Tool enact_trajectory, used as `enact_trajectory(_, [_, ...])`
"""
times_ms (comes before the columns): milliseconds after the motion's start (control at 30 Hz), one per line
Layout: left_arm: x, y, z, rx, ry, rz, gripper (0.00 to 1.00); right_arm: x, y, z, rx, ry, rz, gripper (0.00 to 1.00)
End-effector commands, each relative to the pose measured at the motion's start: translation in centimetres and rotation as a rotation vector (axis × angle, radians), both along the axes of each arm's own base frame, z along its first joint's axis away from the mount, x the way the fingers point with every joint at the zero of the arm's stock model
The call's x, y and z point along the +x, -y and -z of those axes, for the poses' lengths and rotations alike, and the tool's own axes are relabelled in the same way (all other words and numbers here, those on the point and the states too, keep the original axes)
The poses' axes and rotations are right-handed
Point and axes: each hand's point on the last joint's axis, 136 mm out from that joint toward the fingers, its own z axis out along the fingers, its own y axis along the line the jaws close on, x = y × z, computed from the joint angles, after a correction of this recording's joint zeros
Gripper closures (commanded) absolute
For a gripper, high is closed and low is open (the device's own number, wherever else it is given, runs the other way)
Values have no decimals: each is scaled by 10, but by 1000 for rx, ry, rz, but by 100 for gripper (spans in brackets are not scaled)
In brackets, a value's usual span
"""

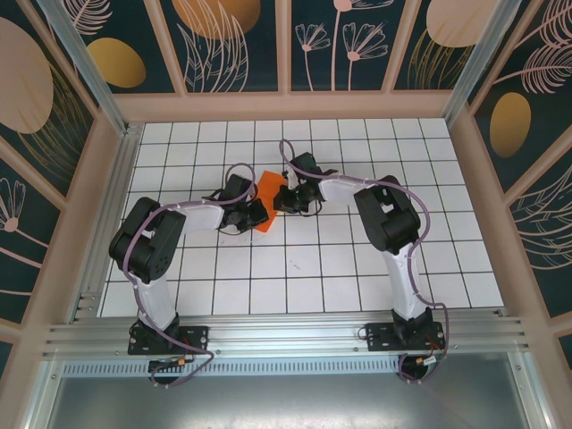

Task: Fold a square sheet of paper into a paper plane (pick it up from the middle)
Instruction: Fold the triangle a second time at the center of the table.

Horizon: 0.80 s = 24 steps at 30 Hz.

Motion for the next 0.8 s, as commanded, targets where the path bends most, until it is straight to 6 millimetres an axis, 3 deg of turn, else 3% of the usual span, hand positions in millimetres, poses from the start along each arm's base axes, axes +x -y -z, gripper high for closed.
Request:
enact_trajectory(0, [-4, -10, 16, 59, -46, -24, 91, -10, 4, -6, 22, -4, -21, 88])
enact_trajectory(100, [-7, -11, 20, 66, -61, -28, 92, -11, 2, -25, 57, 28, -16, 83])
enact_trajectory(167, [-7, -12, 21, 67, -67, -34, 93, -16, 1, -26, 64, 21, -8, 83])
enact_trajectory(333, [-16, -16, 29, 78, -91, -39, 95, -31, -4, -18, 36, 10, 18, 87])
enact_trajectory(767, [-17, -12, 28, 55, -89, -29, 100, -32, -16, -9, 52, -32, 48, 94])
